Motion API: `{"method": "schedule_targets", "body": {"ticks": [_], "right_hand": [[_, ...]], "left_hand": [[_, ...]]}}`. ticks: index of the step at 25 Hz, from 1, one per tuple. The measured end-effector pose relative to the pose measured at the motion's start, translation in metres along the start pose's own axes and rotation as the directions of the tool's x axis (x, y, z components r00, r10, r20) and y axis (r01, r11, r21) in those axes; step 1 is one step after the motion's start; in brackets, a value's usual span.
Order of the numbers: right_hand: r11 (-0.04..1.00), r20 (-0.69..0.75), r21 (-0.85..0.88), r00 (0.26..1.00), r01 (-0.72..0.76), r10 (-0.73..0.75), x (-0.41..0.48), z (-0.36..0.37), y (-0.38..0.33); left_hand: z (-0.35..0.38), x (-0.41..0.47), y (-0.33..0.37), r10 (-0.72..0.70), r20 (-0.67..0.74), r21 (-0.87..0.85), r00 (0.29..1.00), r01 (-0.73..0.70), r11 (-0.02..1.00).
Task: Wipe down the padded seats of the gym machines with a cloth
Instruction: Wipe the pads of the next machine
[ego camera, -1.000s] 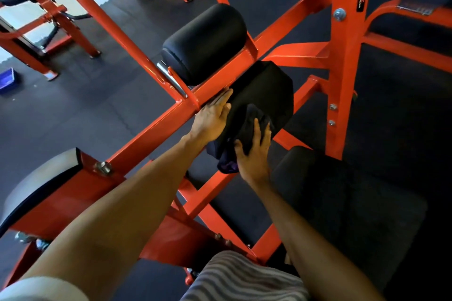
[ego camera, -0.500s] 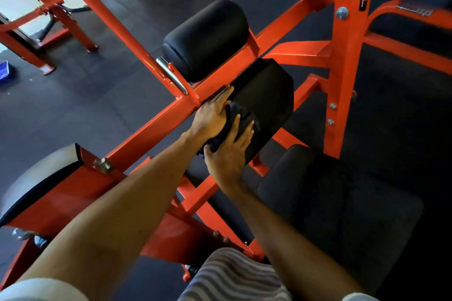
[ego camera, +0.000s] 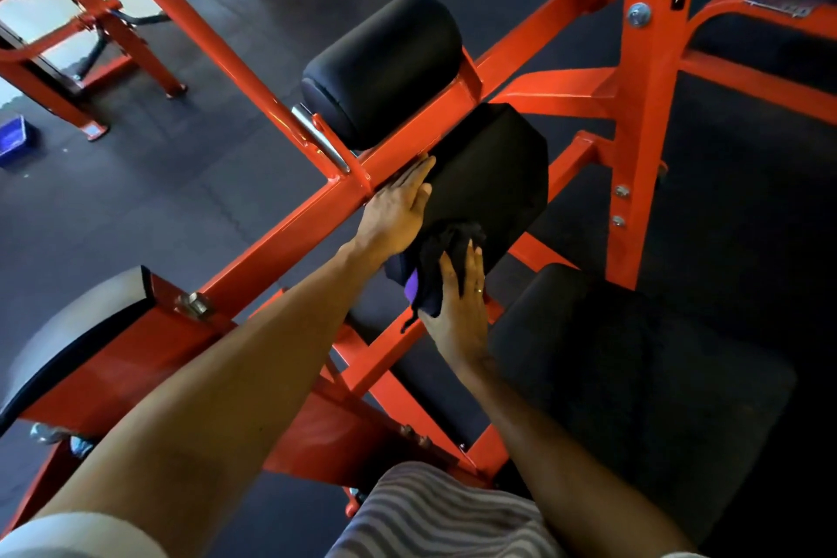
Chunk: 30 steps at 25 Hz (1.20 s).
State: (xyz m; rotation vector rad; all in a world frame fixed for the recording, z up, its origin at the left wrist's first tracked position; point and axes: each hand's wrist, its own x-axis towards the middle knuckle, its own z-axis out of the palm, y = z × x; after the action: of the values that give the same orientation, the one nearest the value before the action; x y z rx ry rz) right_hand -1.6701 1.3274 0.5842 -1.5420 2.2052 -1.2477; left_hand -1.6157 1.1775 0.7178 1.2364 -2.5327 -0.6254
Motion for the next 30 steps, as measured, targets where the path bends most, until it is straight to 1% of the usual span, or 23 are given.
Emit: {"method": "schedule_targets", "body": {"ticks": [2,5,6,7,8,10,12,14,16,17,19,21,22,25,26,28,29,30], "right_hand": [[1.0,-0.011,0.006,1.0,-0.017,0.017,-0.009,0.0,0.029],[0.962,-0.011,0.173,0.976,-0.213,0.218,-0.021,-0.001,0.047],[0.942,-0.004,0.224,0.967,-0.249,0.256,-0.021,-0.003,0.044],[0.935,0.011,0.248,0.966,-0.253,0.258,-0.02,-0.004,0.038],[0.94,0.024,0.253,0.973,-0.23,0.232,-0.016,-0.007,0.028],[0.963,0.026,0.247,0.994,-0.108,0.105,0.001,-0.015,0.007],[0.972,-0.015,0.237,1.0,0.011,-0.007,0.026,-0.023,-0.009],[0.975,-0.037,0.218,0.999,0.033,-0.026,0.049,-0.027,-0.013],[0.984,-0.057,0.179,0.998,0.016,-0.006,0.062,-0.028,-0.007],[0.983,-0.07,0.181,0.997,-0.012,0.025,0.066,-0.028,0.0],[0.963,-0.116,0.24,0.981,-0.123,0.154,0.073,-0.03,0.018],[0.906,-0.133,0.339,0.94,-0.254,0.313,0.075,-0.031,0.037],[0.876,-0.127,0.378,0.921,-0.299,0.369,0.072,-0.031,0.043],[0.827,-0.081,0.41,0.888,-0.384,0.453,0.053,-0.025,0.032],[0.84,-0.076,0.393,0.897,-0.375,0.436,0.048,-0.023,0.021],[0.905,-0.083,0.341,0.951,-0.253,0.297,0.054,-0.024,0.001],[0.929,-0.087,0.319,0.971,-0.186,0.225,0.067,-0.027,-0.005],[0.941,-0.097,0.305,0.978,-0.149,0.187,0.083,-0.032,-0.007]], "left_hand": [[0.0,0.002,0.0,-0.003,0.001,0.007,1.0,0.003,1.0],[0.001,0.002,-0.003,-0.002,0.034,0.009,0.999,0.002,1.0],[0.001,0.002,-0.003,0.002,0.037,0.01,0.999,-0.002,1.0],[0.001,0.002,-0.003,0.0,0.035,0.009,0.999,-0.001,1.0],[0.0,0.003,-0.003,0.003,0.032,0.008,0.999,-0.003,1.0],[0.001,0.003,-0.002,0.011,0.006,0.021,1.0,-0.011,1.0],[0.002,0.003,-0.002,0.018,-0.021,0.03,1.0,-0.017,0.999],[0.004,0.001,-0.001,0.021,-0.03,0.025,0.999,-0.02,0.999],[0.005,0.0,-0.002,0.03,-0.041,0.031,0.999,-0.029,0.999],[0.004,0.001,-0.002,0.041,-0.045,0.036,0.998,-0.039,0.999],[0.004,0.002,-0.004,0.05,-0.051,0.048,0.997,-0.048,0.998],[0.005,0.002,-0.003,0.04,-0.057,0.062,0.998,-0.036,0.997],[0.007,0.002,-0.004,0.036,-0.061,0.07,0.997,-0.032,0.997],[0.008,0.002,-0.004,0.047,-0.082,0.076,0.996,-0.04,0.996],[0.008,0.002,-0.004,0.05,-0.089,0.074,0.995,-0.044,0.996],[0.009,0.0,-0.003,0.048,-0.103,0.084,0.993,-0.039,0.996],[0.01,0.0,-0.002,0.047,-0.113,0.09,0.992,-0.037,0.995],[0.01,0.0,-0.002,0.047,-0.122,0.092,0.991,-0.036,0.995]]}}
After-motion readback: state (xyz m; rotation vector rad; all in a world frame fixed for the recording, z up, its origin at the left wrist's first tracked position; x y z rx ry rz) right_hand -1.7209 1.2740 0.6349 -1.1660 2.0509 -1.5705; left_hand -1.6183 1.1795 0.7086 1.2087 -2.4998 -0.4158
